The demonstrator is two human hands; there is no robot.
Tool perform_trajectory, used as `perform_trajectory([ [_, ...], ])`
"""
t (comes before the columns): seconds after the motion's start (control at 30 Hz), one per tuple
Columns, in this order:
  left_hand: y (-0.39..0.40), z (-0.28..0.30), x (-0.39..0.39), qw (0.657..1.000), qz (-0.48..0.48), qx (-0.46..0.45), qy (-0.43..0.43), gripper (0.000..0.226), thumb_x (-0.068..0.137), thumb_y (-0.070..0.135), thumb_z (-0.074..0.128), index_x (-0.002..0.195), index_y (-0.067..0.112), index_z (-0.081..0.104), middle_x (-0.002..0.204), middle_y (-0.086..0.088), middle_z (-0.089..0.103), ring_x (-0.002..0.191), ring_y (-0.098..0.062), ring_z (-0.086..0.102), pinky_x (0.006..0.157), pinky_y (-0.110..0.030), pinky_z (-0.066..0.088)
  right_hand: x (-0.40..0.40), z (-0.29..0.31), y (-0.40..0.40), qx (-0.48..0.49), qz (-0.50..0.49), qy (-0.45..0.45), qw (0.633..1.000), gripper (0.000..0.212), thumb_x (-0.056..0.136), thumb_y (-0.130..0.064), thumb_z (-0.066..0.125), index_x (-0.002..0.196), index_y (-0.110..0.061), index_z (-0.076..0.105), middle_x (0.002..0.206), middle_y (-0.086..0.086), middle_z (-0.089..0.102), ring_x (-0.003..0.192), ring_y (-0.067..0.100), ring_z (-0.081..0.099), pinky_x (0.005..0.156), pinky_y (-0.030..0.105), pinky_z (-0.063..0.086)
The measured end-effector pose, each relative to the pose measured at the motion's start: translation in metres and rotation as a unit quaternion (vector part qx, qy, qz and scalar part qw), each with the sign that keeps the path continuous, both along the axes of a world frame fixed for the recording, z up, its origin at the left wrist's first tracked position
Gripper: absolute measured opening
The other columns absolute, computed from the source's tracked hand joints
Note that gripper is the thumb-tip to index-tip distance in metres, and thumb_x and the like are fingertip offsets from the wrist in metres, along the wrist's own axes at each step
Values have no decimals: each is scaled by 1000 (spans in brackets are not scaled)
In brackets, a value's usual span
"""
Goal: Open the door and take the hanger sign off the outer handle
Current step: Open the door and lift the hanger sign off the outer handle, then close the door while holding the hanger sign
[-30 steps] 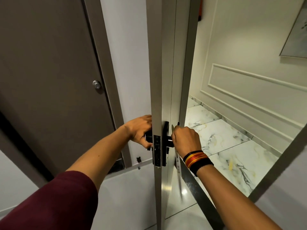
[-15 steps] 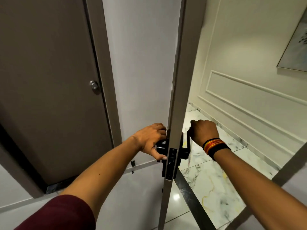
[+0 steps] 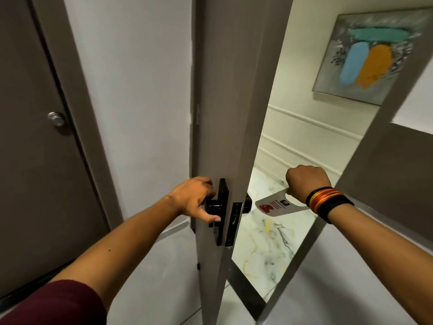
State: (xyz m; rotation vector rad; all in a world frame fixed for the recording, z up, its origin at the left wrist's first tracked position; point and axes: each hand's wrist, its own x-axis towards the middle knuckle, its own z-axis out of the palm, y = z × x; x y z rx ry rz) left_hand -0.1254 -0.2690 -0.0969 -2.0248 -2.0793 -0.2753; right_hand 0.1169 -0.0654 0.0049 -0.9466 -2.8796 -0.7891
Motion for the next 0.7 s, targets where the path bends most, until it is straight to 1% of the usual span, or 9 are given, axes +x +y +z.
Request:
perform_trajectory([
  [0.13,27,2,15,999,4,-32,-22,86,69,91,48,58,6,53,60,-13,61,57,-24,54,55,-39,50,43,22,5,-25,-20,46,998,23,87,-42,68,79,-20,69,75,-2,64,71,24,60,62,29,43],
  [0.2,42,2,22,998,5,-44,-35,88,71,90,52,56,3,53,53,-14,57,46,-23,46,51,-40,48,65,31,10,-65,-25,81,994,24,85,-47,71,80,-25,73,81,-4,68,78,21,64,64,30,45],
  [0.3,61,4,33,997,7,-55,-48,87,70,90,54,53,6,42,46,-4,40,42,-19,32,45,-32,33,94,40,17,-130,-16,149,980,24,84,-47,74,76,-25,71,81,-8,55,79,20,57,63,30,40],
  [0.37,75,8,43,997,0,-59,-46,83,68,92,51,51,12,35,45,0,34,43,-19,27,45,-29,26,114,45,19,-178,-20,223,958,30,83,-45,77,66,-27,61,75,-11,48,74,21,53,61,31,36],
  [0.4,81,9,46,997,0,-62,-48,83,68,93,49,51,13,33,45,1,33,43,-19,27,46,-29,26,122,47,18,-200,-20,268,942,32,82,-44,79,64,-27,59,73,-11,52,72,22,56,60,31,39],
  [0.47,95,10,52,995,4,-77,-67,83,67,94,49,52,13,33,47,0,34,45,-18,28,50,-30,30,137,52,17,-250,-17,365,896,25,82,-41,81,71,-20,72,70,-5,66,66,21,63,58,32,49],
  [0.53,110,8,57,990,12,-92,-105,83,66,94,52,54,13,35,49,0,36,46,-18,31,53,-35,34,149,57,15,-307,-15,445,841,21,81,-37,83,78,-17,79,69,1,74,60,17,68,56,30,55],
  [0.63,130,2,65,981,28,-93,-171,81,63,92,57,55,14,35,51,0,38,48,-17,35,53,-34,32,163,61,21,-354,-2,521,777,24,80,-35,84,80,-11,80,71,11,76,60,18,69,63,31,57],
  [0.7,142,-3,71,971,44,-85,-220,75,70,82,69,57,15,37,53,1,39,49,-17,36,52,-32,29,170,62,26,-383,4,553,740,27,83,-30,82,85,-3,78,73,23,74,59,23,65,67,35,56],
])
